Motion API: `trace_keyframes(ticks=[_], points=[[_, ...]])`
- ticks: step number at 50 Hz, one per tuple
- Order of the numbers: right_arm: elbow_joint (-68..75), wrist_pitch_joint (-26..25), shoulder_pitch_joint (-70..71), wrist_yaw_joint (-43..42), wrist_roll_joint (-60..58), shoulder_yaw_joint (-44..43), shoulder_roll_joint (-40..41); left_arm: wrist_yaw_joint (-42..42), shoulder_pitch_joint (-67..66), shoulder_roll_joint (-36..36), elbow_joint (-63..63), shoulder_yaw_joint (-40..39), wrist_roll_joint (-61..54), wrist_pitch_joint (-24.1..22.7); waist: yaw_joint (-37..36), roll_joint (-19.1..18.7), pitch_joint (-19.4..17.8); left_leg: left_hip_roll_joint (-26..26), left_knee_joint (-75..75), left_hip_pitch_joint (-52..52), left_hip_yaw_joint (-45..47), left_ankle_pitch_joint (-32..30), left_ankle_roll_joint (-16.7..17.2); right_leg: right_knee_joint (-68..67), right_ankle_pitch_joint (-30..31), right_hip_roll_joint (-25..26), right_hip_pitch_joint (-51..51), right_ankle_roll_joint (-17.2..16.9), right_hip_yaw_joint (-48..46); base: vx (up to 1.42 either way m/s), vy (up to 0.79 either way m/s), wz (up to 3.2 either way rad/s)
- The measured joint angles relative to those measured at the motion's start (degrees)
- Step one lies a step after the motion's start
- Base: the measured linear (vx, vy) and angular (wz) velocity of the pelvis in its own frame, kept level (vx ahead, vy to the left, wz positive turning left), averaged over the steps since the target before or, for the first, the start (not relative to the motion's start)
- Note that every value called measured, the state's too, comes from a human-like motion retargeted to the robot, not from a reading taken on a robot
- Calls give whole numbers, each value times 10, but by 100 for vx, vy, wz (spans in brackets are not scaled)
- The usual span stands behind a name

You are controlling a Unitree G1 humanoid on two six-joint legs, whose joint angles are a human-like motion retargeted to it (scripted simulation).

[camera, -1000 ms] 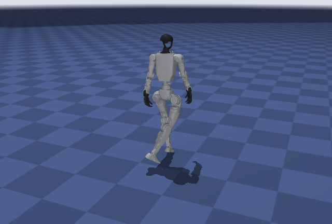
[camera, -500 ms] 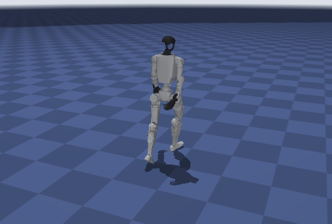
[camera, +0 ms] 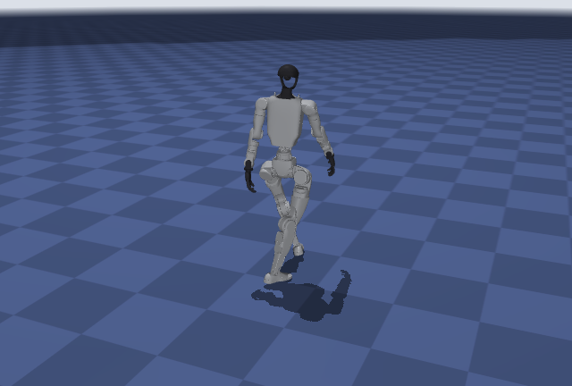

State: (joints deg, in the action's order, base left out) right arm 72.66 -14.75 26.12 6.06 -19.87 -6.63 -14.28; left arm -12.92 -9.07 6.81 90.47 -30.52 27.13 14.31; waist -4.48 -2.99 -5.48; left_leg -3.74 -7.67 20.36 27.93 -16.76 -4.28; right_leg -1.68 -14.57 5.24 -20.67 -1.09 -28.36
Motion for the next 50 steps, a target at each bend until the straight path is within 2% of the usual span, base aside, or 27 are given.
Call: trace_keyframes(ticks=[1,2,3,5,8,10,13,15,18,20,22,25,27,28,30,32,33,35,37,40,41,43,45,50], points=[[-10,13,-11,-6,13,-8,10,1,-1,-1,-1,-2,1,2,4,7,10,-7,-1,-13,51,23,-54,-11,11,-6,-7,-20,-2,80,2,89],[-19,26,-26,-12,22,-20,22,1,-1,0,-3,-3,6,5,6,14,19,-17,-15,-18,53,49,-92,-24,29,-12,-14,-41,-4,97,7,68],[-26,41,-47,-15,27,-36,41,0,0,4,-4,-2,17,7,0,23,25,-31,-51,-5,-46,79,-96,-40,61,-19,-23,-62,-3,113,14,12],[-37,54,-93,-2,42,-50,75,0,14,6,-12,1,42,11,-38,38,17,-50,-84,-5,-155,102,-83,-101,162,-40,-24,-80,23,114,15,-31],[-61,42,-157,84,80,-25,99,-6,47,7,-55,41,66,6,-35,17,6,-7,-56,-101,-97,147,-105,-252,312,-39,10,-68,-26,87,3,100],[-77,35,-178,143,74,-8,92,-11,71,6,-91,73,68,-9,-43,1,-4,-7,-58,-123,-154,160,-101,-370,360,-62,44,-61,-59,63,3,90],[-91,41,-200,101,46,9,84,24,107,0,-131,112,52,-25,-5,-12,-6,7,-54,-145,-173,167,-97,-514,238,-100,139,-65,-74,57,-4,174],[-87,51,-208,45,48,18,81,45,143,-2,-152,147,42,-32,24,-10,-13,-11,-46,-152,-222,164,-99,-533,200,-128,188,-72,-96,28,-9,251],[-59,64,-220,16,60,17,74,25,197,-2,-195,207,52,-48,49,4,-20,-32,-38,-159,-275,160,-96,-466,151,-173,247,-55,-111,23,-16,258],[-28,62,-228,33,57,10,71,-6,222,0,-239,244,70,-63,55,17,-21,-53,-35,-162,-321,160,-94,-377,133,-197,282,-11,-89,41,-29,257],[16,51,-233,61,50,1,69,-29,237,4,-290,277,84,-89,63,38,-27,-88,-30,-170,-385,156,-92,-265,150,-187,318,5,47,32,-37,286],[90,37,-234,91,46,-1,59,-32,246,21,-355,323,75,-141,66,61,-44,-123,-23,-190,-473,158,-79,-134,165,-148,317,-36,328,15,-34,297],[128,28,-240,104,38,4,55,-17,243,28,-377,334,68,-163,75,60,-51,-123,-15,-199,-537,161,-54,-105,156,-161,297,-103,376,23,-59,324],[146,23,-238,111,28,6,54,-10,240,30,-383,330,66,-167,72,59,-53,-120,-6,-199,-560,159,-41,-114,127,-175,289,-114,311,9,-56,275],[170,6,-235,117,1,-3,51,1,233,27,-381,317,68,-158,39,50,-61,-114,11,-190,-574,158,-22,-104,103,-177,273,-78,241,-12,-48,200],[175,-16,-225,111,-24,-30,42,30,230,4,-357,295,69,-122,-14,37,-76,-107,15,-159,-545,153,-5,-99,80,-183,263,-52,200,-46,-22,174],[172,-24,-223,104,-34,-37,35,55,230,-11,-335,284,61,-92,-25,27,-82,-105,12,-141,-535,146,13,-92,76,-187,253,-51,168,-49,-22,252],[157,-27,-226,88,-56,-24,17,100,226,-28,-280,249,26,-38,-17,3,-88,-85,9,-109,-428,120,31,-68,74,-187,228,-48,85,-41,-29,334],[143,-21,-236,57,-95,18,-8,118,215,-43,-221,208,-12,-12,15,-20,-77,-57,20,-98,-274,111,33,-25,79,-172,188,-44,-15,-21,-23,401],[135,-48,-247,-22,-185,44,-35,71,188,-53,-160,166,-63,-9,57,-49,-49,-28,34,-112,-66,140,35,36,79,-142,131,-55,-156,-11,-9,376],[134,-65,-249,-43,-209,42,-36,49,175,-46,-150,160,-75,-8,59,-54,-40,-22,30,-117,-37,143,34,36,73,-139,129,-53,-172,-14,-7,290],[133,-86,-251,-64,-234,34,-36,27,152,-35,-138,151,-88,-8,52,-59,-26,-20,14,-122,-26,149,22,33,62,-134,125,-47,-200,-21,-3,241],[134,-86,-253,-55,-220,25,-29,44,131,-26,-137,146,-86,-10,40,-57,-18,-28,-15,-122,-63,161,8,32,54,-130,118,-43,-226,-21,-2,218],[112,-18,-265,7,-90,-6,11,154,117,-17,-135,135,-60,-27,14,-23,-9,-54,-71,-127,-116,190,-44,45,44,-126,92,-47,-320,-21,1,242]])
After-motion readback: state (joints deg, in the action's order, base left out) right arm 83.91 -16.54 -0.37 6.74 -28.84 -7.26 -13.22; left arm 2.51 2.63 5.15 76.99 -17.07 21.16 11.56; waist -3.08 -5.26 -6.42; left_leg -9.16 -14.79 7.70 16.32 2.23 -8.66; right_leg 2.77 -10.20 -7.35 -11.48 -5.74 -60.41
